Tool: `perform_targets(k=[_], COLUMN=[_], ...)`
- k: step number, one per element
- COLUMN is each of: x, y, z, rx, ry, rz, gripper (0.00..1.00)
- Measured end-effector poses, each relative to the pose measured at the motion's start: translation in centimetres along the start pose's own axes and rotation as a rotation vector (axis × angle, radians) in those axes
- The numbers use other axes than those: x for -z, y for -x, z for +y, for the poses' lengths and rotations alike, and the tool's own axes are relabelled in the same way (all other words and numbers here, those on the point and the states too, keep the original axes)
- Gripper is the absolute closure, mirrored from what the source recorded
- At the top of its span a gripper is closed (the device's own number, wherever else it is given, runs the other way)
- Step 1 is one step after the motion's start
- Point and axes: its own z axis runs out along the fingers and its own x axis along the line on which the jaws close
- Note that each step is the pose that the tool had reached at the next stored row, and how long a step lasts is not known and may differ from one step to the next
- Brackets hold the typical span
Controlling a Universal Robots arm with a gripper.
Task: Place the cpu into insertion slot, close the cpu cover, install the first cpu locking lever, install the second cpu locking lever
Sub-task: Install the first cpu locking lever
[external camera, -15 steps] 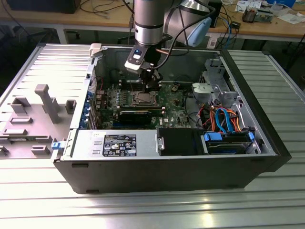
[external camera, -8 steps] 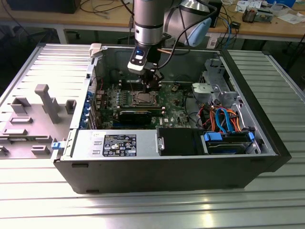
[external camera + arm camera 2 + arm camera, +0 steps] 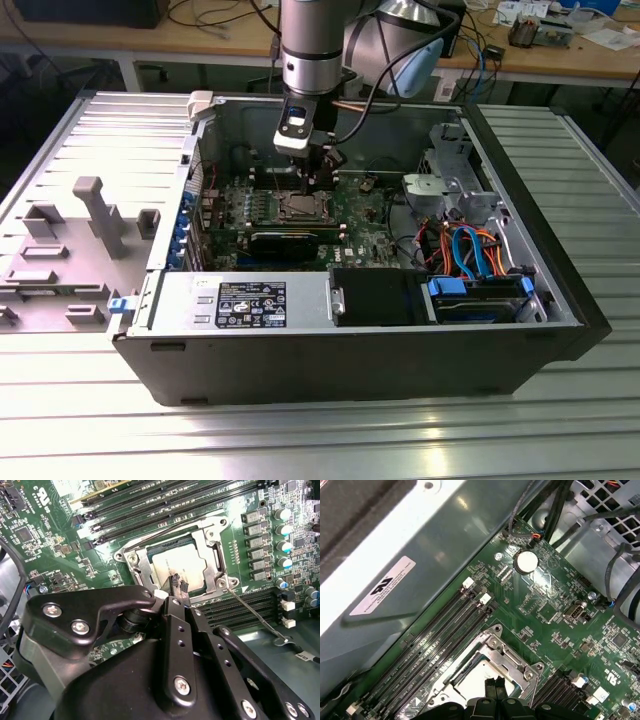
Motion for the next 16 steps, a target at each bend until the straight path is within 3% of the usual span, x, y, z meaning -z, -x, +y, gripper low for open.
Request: perform_targets(k=[16], x=[0.42], y=[0.03], z=[-0.01], rx=[0.011], ry=[0.001], rz=[-0.0002], gripper=[0.89])
